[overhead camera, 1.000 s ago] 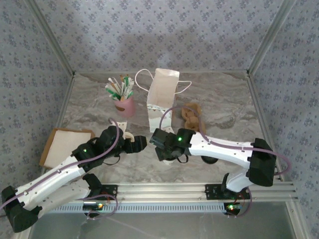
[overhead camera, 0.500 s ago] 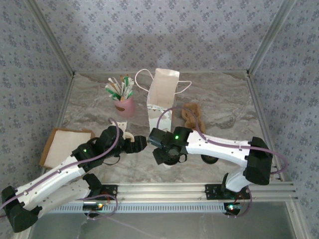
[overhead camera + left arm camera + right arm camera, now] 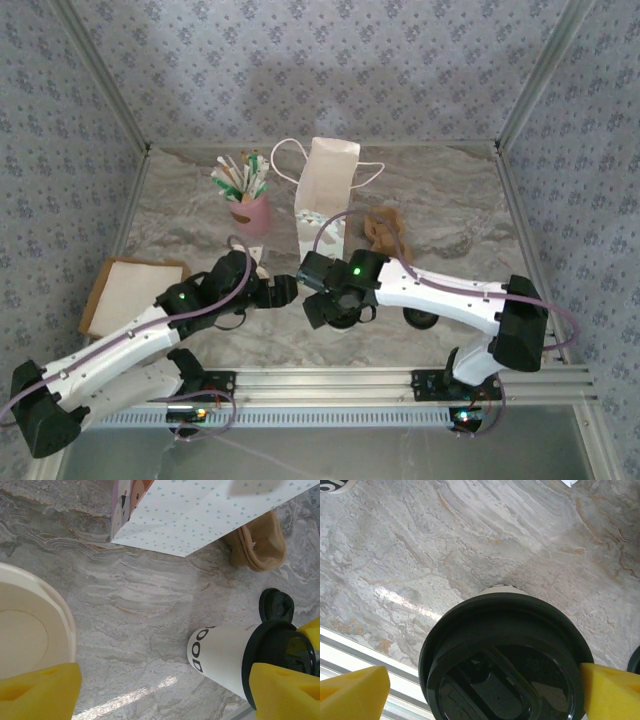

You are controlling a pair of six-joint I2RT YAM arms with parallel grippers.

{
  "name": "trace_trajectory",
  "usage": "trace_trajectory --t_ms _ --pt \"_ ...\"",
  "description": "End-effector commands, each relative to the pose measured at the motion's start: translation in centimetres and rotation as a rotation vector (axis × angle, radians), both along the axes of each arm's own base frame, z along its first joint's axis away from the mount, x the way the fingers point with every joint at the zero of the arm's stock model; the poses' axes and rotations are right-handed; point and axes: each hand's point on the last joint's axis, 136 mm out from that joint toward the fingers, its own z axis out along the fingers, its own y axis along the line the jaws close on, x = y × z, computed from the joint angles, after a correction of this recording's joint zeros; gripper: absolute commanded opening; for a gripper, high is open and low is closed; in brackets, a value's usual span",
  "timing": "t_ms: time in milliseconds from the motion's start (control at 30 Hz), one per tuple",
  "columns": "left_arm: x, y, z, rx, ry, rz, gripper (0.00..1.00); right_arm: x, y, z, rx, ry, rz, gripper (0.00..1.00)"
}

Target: Pack the takeout coffee

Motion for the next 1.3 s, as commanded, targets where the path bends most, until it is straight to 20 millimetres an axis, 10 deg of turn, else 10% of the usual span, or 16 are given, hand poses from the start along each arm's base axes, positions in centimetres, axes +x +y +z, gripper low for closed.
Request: trace_trajectory --t_ms 0,1267 --pt "0.6 -1.0 2.4 -0.058 -0.03 -0.002 0.86 -0.1 -0.4 -0.3 0.023 0.025 0.002 0.97" --pt "0.4 -10.4 0.0 -0.202 0.186 -0.242 0.51 -0.4 -1.2 0.6 0.114 -0.062 0.293 1.0"
